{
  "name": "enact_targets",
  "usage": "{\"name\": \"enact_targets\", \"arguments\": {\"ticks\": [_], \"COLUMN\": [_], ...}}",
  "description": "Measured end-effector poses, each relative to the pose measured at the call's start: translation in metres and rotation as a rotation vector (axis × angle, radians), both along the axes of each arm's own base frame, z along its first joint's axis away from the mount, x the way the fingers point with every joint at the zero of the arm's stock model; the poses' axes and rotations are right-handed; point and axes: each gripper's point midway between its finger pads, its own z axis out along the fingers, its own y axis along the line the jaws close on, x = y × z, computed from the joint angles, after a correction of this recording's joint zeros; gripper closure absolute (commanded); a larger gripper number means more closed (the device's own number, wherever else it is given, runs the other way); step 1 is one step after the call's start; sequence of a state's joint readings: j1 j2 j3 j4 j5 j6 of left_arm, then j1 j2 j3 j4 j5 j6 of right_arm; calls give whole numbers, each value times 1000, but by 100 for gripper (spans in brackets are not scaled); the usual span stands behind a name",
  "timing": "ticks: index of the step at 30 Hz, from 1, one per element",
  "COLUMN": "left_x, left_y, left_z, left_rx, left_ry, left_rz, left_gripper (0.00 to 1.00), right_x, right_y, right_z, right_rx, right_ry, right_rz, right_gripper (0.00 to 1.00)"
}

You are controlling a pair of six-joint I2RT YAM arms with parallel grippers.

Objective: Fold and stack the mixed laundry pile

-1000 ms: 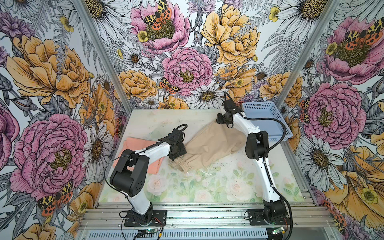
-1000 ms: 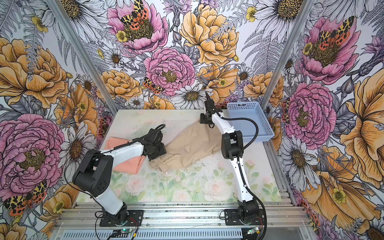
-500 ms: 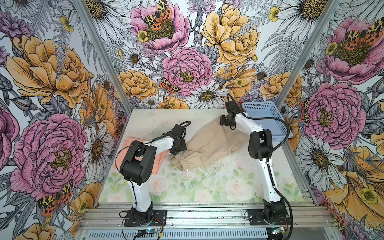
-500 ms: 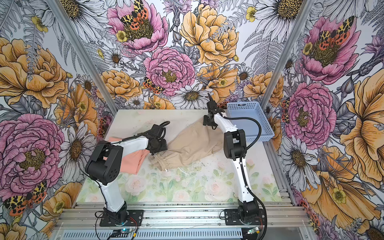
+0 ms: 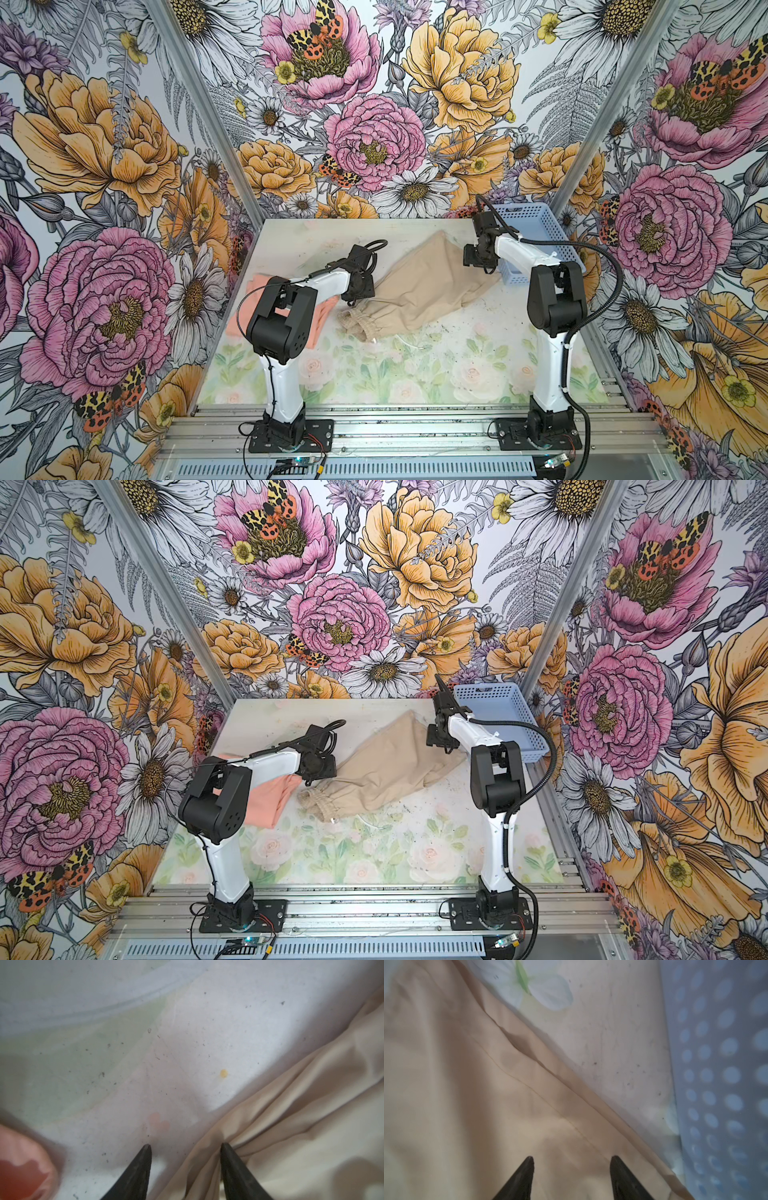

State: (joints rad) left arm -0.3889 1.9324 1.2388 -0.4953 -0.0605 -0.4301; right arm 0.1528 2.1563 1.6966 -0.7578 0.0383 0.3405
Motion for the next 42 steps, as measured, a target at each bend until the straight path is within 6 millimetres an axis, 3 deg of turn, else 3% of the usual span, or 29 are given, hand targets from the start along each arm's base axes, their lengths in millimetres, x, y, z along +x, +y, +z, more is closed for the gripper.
{"name": "enact_targets", "arguments": {"ticks": [4,11,14,17,19,21,23,27,31,34,39,42], "left_x": [1,-8,-14,-17,-19,-25,-37,-65,-83,-83,-77,-75], "left_y": [-2,8,14,13,2,-16,-38,-66,-53,-35,-25,-25], "left_z": [0,5,29,70,95,106,102,62,22,6,-5,-5], "left_rx": [10,59,67,43,13,-25,-56,-53,10,54,121,140], "left_ry": [-4,8,-12,-81,-125,-140,-115,-3,96,121,119,119], "left_rz": [-17,-8,-1,-4,-25,-60,-100,-145,-92,-34,-15,-25], "left_gripper": [45,31,29,28,29,29,29,32,38,40,42,43], "right_x": [-23,-47,-60,-73,-80,-82,-83,-84,-86,-77,-33,-6], "right_y": [-8,-18,-22,-26,-28,-29,-30,-32,-32,-28,-21,-15], "right_z": [-26,-27,-28,-28,-28,-28,-27,-26,-22,-9,25,32], "right_rx": [-19,-40,-44,-46,-50,-54,-55,-67,-82,-83,-72,-64], "right_ry": [79,90,100,112,119,121,120,124,137,115,-1,-47], "right_rz": [-24,-82,-106,-130,-139,-145,-149,-151,-143,-124,-91,-68], "right_gripper": [40,41,41,41,41,41,41,41,41,41,40,40]}}
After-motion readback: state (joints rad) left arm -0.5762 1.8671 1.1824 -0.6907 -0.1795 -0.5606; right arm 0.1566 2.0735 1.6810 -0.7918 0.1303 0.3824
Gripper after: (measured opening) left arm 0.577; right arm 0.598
